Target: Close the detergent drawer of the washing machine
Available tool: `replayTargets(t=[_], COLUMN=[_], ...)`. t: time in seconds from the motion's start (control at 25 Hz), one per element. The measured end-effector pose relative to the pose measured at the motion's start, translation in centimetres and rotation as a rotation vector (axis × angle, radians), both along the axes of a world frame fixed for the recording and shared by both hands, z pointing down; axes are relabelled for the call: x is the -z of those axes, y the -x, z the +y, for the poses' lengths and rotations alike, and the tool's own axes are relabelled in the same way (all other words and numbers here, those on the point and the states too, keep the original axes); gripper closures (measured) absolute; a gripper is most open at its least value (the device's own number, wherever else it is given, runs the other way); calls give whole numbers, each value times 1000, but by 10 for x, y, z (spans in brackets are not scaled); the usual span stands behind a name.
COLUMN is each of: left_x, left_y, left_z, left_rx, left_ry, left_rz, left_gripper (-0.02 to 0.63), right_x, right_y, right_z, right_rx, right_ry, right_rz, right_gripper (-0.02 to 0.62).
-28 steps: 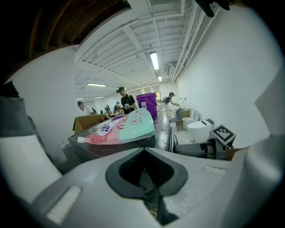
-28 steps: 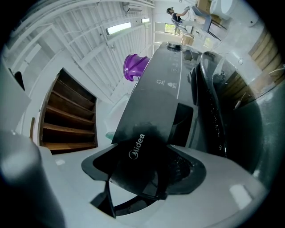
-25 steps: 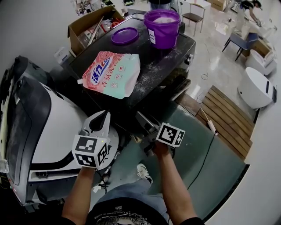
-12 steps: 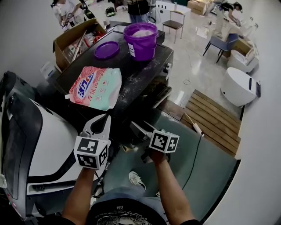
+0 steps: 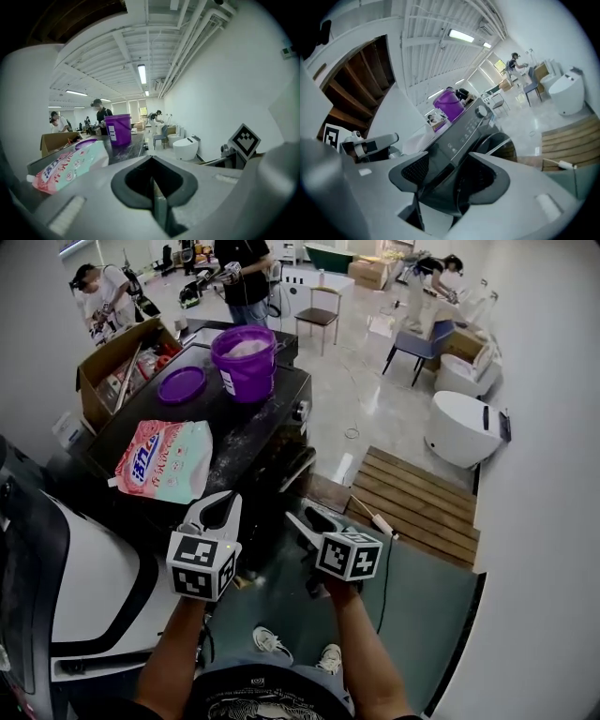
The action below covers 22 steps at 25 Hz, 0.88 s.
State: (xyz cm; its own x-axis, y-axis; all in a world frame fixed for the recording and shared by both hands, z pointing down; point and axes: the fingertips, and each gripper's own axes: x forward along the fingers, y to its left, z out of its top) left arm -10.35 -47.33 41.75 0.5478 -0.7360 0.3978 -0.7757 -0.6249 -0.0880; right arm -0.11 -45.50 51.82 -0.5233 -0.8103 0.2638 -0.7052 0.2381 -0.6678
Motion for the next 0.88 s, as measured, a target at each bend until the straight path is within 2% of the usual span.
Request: replayTargets(t=[0.28,0.52,0.88], left_x=[20,44,75], left_y=[-64,-118,-175], left_z=[5,21,51], left_rx=[-114,-203,-284], left_ry=[3,-18,-41], left_rz=[42,75,109], left_gripper=[606,606,606], right_x=[44,86,148], right_y=[-81,-138,-204], right_z=[21,52,102], right_rx=[-151,-241,-345], right_ry=[-37,-73,-132], right_rz=[173,319,462], right_gripper=[359,405,479])
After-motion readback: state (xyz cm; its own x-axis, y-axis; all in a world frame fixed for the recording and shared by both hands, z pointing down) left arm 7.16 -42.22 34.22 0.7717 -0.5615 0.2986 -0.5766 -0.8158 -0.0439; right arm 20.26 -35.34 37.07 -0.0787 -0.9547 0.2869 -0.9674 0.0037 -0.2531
